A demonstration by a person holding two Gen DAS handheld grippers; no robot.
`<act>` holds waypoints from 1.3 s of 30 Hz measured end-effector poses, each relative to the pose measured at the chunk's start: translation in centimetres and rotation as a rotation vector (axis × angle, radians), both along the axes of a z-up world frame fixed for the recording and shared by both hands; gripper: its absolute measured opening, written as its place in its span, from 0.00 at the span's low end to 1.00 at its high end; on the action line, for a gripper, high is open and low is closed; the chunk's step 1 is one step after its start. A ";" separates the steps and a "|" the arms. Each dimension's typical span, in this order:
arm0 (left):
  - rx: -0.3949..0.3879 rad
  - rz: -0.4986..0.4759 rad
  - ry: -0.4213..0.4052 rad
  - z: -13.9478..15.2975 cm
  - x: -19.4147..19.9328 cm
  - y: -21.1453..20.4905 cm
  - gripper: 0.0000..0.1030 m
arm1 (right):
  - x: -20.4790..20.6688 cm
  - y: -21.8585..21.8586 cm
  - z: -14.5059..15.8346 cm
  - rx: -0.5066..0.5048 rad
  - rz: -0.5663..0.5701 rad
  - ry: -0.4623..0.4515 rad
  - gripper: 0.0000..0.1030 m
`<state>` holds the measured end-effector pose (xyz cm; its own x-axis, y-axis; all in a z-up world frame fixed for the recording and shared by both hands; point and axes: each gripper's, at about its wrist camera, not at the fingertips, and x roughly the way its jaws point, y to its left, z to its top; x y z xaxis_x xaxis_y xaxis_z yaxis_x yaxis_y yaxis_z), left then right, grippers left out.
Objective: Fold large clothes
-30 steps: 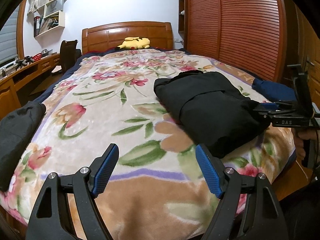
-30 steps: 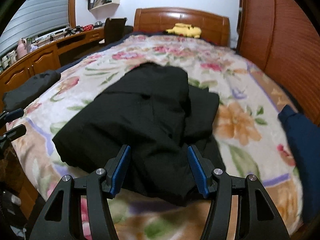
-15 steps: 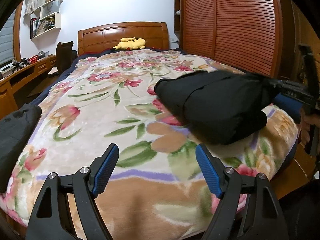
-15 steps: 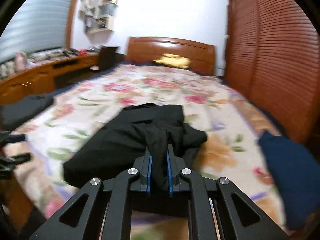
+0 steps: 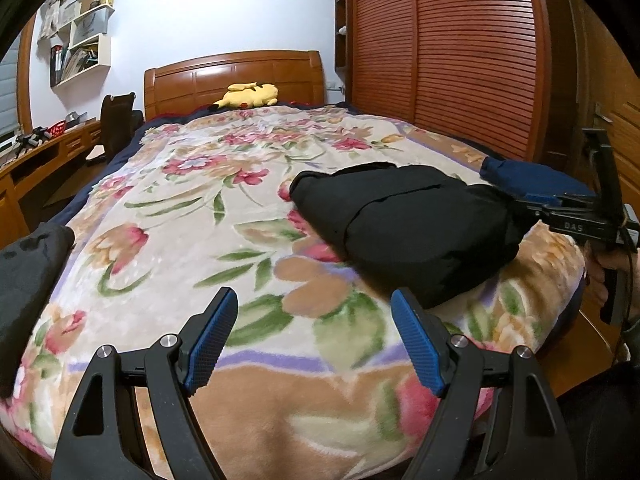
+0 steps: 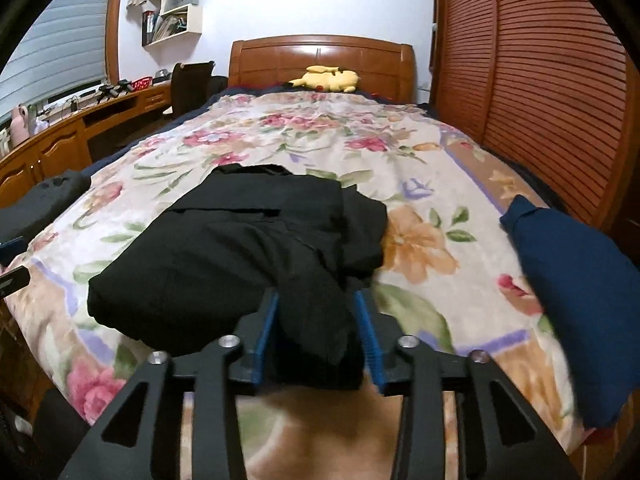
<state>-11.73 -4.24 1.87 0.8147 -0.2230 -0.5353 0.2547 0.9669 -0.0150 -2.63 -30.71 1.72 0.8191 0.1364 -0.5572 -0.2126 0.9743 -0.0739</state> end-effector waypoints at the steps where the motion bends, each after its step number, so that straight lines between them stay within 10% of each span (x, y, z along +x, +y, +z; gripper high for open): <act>1: -0.002 -0.003 -0.002 0.1 0.0 0.0 0.78 | -0.4 -0.4 -0.3 0.001 0.004 -0.011 0.45; 20: -0.034 -0.045 -0.013 0.5 1.6 1.6 0.78 | -0.7 8.6 -2.0 0.028 0.269 -0.042 0.48; 28: -0.067 -0.041 0.037 -1.6 2.9 2.9 0.78 | 1.1 9.5 -5.2 -0.041 0.281 0.125 0.48; 39: -0.049 -0.072 0.025 -1.5 1.4 2.9 0.78 | -1.6 8.6 -4.6 0.018 0.215 0.062 0.48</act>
